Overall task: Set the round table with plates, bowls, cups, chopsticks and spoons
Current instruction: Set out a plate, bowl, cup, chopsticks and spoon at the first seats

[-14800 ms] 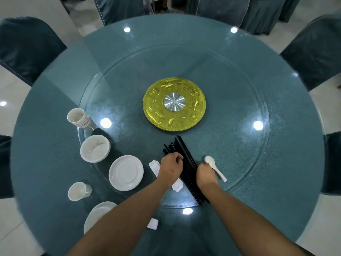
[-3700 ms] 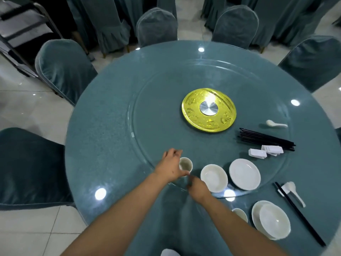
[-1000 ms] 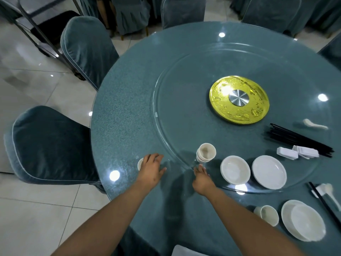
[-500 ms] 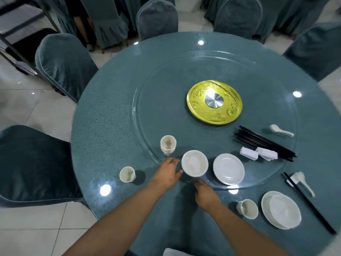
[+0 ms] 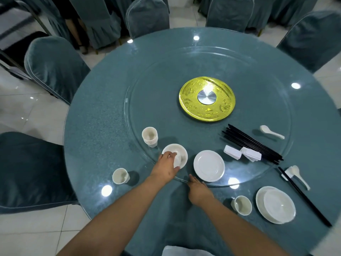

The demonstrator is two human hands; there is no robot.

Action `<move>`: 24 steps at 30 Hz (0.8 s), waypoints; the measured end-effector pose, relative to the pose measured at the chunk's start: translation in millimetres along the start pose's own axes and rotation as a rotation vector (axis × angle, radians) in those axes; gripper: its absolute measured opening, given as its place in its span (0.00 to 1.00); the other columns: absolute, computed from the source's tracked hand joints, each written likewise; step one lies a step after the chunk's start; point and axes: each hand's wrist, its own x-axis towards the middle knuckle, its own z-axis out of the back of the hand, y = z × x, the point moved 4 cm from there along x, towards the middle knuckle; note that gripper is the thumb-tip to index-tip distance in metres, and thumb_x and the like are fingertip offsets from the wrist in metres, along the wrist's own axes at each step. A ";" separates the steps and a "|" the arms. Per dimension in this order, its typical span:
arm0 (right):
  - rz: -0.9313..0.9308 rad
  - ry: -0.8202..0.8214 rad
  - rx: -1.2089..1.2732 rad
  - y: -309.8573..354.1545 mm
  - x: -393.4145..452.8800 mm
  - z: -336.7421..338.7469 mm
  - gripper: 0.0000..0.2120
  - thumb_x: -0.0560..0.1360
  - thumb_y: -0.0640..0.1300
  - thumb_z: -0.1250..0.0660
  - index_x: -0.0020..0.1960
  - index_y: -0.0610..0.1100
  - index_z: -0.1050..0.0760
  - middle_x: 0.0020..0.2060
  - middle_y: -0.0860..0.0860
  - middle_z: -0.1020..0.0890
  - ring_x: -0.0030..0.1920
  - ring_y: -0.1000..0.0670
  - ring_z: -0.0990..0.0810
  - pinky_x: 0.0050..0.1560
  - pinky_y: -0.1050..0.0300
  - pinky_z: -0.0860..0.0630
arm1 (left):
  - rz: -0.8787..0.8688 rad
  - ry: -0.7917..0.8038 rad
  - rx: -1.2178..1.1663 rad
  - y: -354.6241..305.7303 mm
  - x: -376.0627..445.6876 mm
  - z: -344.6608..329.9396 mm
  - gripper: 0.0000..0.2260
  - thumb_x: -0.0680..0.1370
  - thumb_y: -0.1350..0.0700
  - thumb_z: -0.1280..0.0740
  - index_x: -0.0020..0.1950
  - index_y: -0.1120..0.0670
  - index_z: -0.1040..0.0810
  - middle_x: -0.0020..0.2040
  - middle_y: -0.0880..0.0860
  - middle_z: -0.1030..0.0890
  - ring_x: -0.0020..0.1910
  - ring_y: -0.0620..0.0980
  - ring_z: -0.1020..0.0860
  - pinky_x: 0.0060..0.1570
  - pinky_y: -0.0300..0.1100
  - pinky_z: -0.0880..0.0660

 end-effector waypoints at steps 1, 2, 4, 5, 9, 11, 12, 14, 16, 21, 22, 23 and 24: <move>0.007 0.005 -0.001 2.2 0.7 0.2 0.31 0.77 0.36 0.47 0.79 0.44 0.45 0.80 0.51 0.53 0.79 0.52 0.50 0.78 0.49 0.49 | -0.003 -0.003 -0.005 -1.0 -0.8 0.1 0.28 0.79 0.47 0.35 0.76 0.53 0.38 0.73 0.52 0.36 0.70 0.56 0.36 0.70 0.46 0.38; 0.012 0.012 0.017 5.0 -0.1 0.5 0.30 0.77 0.36 0.46 0.78 0.43 0.44 0.80 0.49 0.51 0.79 0.50 0.48 0.77 0.50 0.47 | -0.005 -0.008 -0.014 -1.8 -1.9 0.1 0.27 0.79 0.48 0.35 0.76 0.52 0.38 0.73 0.52 0.36 0.70 0.56 0.37 0.70 0.46 0.38; -0.003 -0.037 0.135 8.0 -2.1 3.2 0.22 0.77 0.37 0.45 0.71 0.39 0.32 0.74 0.43 0.34 0.73 0.45 0.34 0.72 0.51 0.35 | -0.012 -0.022 -0.035 -3.6 -3.1 -0.3 0.25 0.79 0.49 0.36 0.75 0.53 0.36 0.73 0.52 0.35 0.71 0.55 0.37 0.70 0.46 0.37; -0.032 -0.127 0.203 5.6 -3.9 8.0 0.16 0.77 0.39 0.44 0.61 0.40 0.25 0.65 0.42 0.24 0.65 0.42 0.25 0.63 0.52 0.27 | -0.018 -0.031 -0.044 -6.1 -2.8 -0.4 0.24 0.80 0.49 0.36 0.75 0.53 0.35 0.72 0.52 0.34 0.71 0.55 0.37 0.70 0.46 0.37; -0.175 -0.414 0.343 -24.4 -16.9 34.0 0.10 0.78 0.42 0.43 0.47 0.43 0.23 0.48 0.44 0.18 0.49 0.40 0.20 0.47 0.52 0.23 | -0.050 -0.074 -0.076 -22.3 0.7 -2.6 0.20 0.81 0.51 0.38 0.72 0.55 0.31 0.70 0.53 0.31 0.70 0.53 0.34 0.70 0.43 0.38; -0.256 -0.468 0.427 -48.0 -22.3 43.1 0.13 0.77 0.42 0.41 0.58 0.43 0.21 0.56 0.44 0.20 0.57 0.40 0.21 0.57 0.51 0.24 | -0.081 -0.072 -0.097 -35.2 2.3 -7.8 0.18 0.81 0.52 0.38 0.70 0.55 0.29 0.67 0.53 0.28 0.67 0.53 0.31 0.68 0.42 0.36; -0.290 -0.484 0.463 -57.9 -24.0 46.3 0.16 0.77 0.41 0.40 0.63 0.42 0.23 0.60 0.44 0.22 0.60 0.41 0.23 0.60 0.51 0.26 | -0.093 -0.064 -0.109 -40.2 2.4 -10.8 0.17 0.81 0.52 0.38 0.69 0.56 0.28 0.65 0.54 0.27 0.66 0.53 0.29 0.67 0.42 0.34; -0.356 -0.494 0.522 -79.1 -26.8 49.1 0.17 0.77 0.41 0.39 0.65 0.40 0.25 0.62 0.42 0.25 0.60 0.41 0.23 0.61 0.51 0.27 | -0.094 -0.022 -0.131 -54.3 3.3 -19.8 0.17 0.81 0.53 0.38 0.69 0.56 0.28 0.65 0.54 0.26 0.64 0.52 0.27 0.65 0.42 0.32; -0.412 -0.461 0.558 -94.4 -25.7 49.0 0.17 0.77 0.41 0.39 0.65 0.39 0.27 0.62 0.40 0.26 0.58 0.39 0.23 0.60 0.49 0.26 | -0.048 0.040 -0.148 -66.3 5.0 -31.0 0.19 0.81 0.53 0.39 0.70 0.58 0.29 0.67 0.55 0.28 0.64 0.53 0.27 0.66 0.44 0.32; -0.442 -0.357 0.645 -114.5 -12.5 45.8 0.17 0.78 0.39 0.41 0.64 0.36 0.28 0.59 0.39 0.23 0.56 0.40 0.23 0.54 0.54 0.28 | 0.223 0.147 -0.236 -82.3 9.3 -54.2 0.17 0.79 0.60 0.42 0.68 0.63 0.32 0.66 0.60 0.32 0.61 0.58 0.26 0.63 0.45 0.31; -0.434 -0.353 0.665 -114.9 -10.3 46.4 0.16 0.77 0.39 0.41 0.63 0.36 0.27 0.57 0.40 0.22 0.53 0.42 0.22 0.50 0.56 0.29 | 0.266 0.137 -0.270 -82.9 10.6 -55.6 0.18 0.79 0.61 0.42 0.68 0.63 0.32 0.67 0.60 0.32 0.61 0.58 0.27 0.63 0.45 0.30; -0.422 -0.353 0.685 -114.0 -8.1 47.5 0.15 0.77 0.38 0.41 0.62 0.37 0.25 0.54 0.41 0.20 0.49 0.43 0.23 0.47 0.58 0.30 | 0.313 0.122 -0.302 -82.0 12.4 -55.8 0.18 0.78 0.62 0.42 0.68 0.63 0.31 0.66 0.61 0.31 0.62 0.58 0.27 0.63 0.45 0.30; -0.404 -0.357 0.707 -112.0 -6.2 48.9 0.15 0.77 0.38 0.41 0.60 0.38 0.23 0.50 0.42 0.19 0.46 0.45 0.24 0.45 0.59 0.31 | 0.355 0.116 -0.330 -80.2 14.4 -55.8 0.17 0.78 0.62 0.42 0.67 0.63 0.29 0.65 0.61 0.28 0.62 0.58 0.27 0.63 0.45 0.30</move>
